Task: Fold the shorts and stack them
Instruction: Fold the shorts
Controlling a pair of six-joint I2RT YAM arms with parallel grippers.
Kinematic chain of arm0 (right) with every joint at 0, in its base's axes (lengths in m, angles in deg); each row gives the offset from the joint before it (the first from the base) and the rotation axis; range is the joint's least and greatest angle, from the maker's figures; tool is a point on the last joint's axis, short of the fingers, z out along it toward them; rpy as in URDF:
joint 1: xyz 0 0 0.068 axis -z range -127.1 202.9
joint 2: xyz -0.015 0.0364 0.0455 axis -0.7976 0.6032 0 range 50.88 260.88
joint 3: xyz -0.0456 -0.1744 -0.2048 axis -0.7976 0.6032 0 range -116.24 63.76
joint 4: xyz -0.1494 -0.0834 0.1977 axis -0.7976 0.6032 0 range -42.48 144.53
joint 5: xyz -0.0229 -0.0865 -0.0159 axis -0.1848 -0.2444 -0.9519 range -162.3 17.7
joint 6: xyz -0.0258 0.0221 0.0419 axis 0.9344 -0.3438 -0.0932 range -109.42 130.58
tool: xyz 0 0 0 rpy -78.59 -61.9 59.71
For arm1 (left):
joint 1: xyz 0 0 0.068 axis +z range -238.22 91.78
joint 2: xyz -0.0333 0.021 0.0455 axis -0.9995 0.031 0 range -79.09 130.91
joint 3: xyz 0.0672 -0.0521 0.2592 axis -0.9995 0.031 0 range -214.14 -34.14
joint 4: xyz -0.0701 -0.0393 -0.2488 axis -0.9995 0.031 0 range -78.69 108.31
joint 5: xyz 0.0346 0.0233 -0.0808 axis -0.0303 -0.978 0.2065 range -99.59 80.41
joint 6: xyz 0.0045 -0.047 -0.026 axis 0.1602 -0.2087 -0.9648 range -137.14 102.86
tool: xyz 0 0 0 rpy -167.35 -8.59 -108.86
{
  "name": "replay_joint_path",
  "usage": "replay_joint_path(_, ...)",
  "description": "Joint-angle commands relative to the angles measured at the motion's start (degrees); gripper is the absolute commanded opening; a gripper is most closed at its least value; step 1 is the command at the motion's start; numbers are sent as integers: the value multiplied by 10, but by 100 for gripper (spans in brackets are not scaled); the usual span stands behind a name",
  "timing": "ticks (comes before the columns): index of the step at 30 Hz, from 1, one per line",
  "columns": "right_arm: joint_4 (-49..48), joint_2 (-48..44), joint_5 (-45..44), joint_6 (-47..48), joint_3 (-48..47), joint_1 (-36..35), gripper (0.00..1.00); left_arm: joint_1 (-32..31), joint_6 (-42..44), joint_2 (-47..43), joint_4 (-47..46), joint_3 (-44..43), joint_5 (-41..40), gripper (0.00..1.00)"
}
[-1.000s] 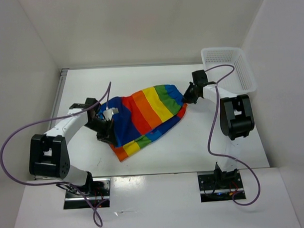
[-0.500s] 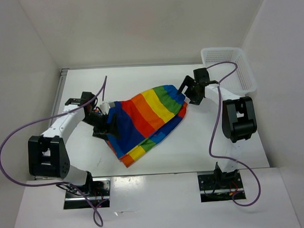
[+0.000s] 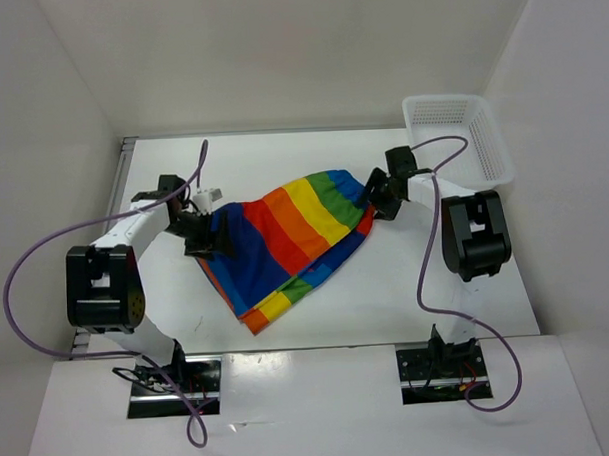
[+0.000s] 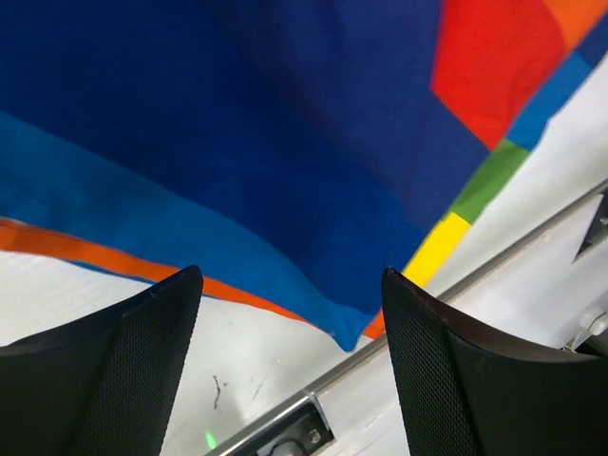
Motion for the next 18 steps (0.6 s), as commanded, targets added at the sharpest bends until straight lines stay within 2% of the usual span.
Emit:
replay_joint_path(1,-17,22,20,-14,8,4,68,4,3,21,-32,15,-1,82)
replay_joint_path(2,-17,28,20,-14,1,4,54,4,3,31,-39,15,-1,82)
replay_joint_path(5,-17,28,8,-25,1,4,31,4,3,56,-63,27,-1,82)
replay_joint_path(6,-17,20,8,-31,12,4,16,4,3,66,-72,27,-1,82)
replay_joint_path(9,-27,-7,1,-50,53,4,0,4,3,113,-107,3,-7,81)
replay_joint_path(14,-93,-70,42,-139,187,4,0,4,3,187,-127,-85,-19,81)
replay_joint_path(18,-119,-130,42,-185,239,-27,0,4,3,229,-127,-177,-35,81)
